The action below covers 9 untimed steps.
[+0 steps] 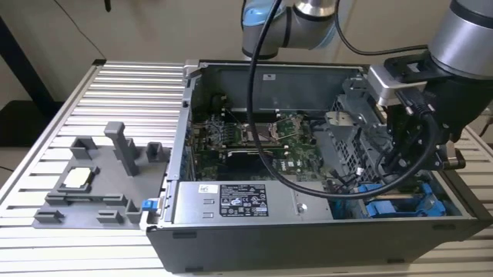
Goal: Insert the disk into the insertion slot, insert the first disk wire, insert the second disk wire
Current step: 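Insert the second disk wire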
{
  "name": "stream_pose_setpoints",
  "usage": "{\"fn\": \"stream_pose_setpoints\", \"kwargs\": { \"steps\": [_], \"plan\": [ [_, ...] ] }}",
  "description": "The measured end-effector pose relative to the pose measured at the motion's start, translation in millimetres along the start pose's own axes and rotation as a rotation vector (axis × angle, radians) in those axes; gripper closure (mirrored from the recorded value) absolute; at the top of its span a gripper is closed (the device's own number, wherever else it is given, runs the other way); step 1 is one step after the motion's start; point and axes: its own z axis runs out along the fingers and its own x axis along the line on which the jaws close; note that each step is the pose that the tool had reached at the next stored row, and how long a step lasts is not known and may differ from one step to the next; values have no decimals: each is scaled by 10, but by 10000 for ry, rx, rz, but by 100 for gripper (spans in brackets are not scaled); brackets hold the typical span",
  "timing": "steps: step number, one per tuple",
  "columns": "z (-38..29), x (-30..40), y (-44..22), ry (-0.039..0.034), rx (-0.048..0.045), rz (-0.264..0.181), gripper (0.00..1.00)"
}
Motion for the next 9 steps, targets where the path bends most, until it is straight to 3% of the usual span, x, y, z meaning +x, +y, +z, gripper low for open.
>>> {"fn": "stream_pose_setpoints", "kwargs": {
  "steps": [1, 2, 4, 9],
  "plan": [
    [0, 6, 0, -149, 4, 18, 84],
    [-1, 17, 0, -227, 2, 28, 84],
    [-3, 55, 0, -286, -29, 35, 84],
    [-9, 171, 3, -335, -151, 50, 84]
  ]
}}
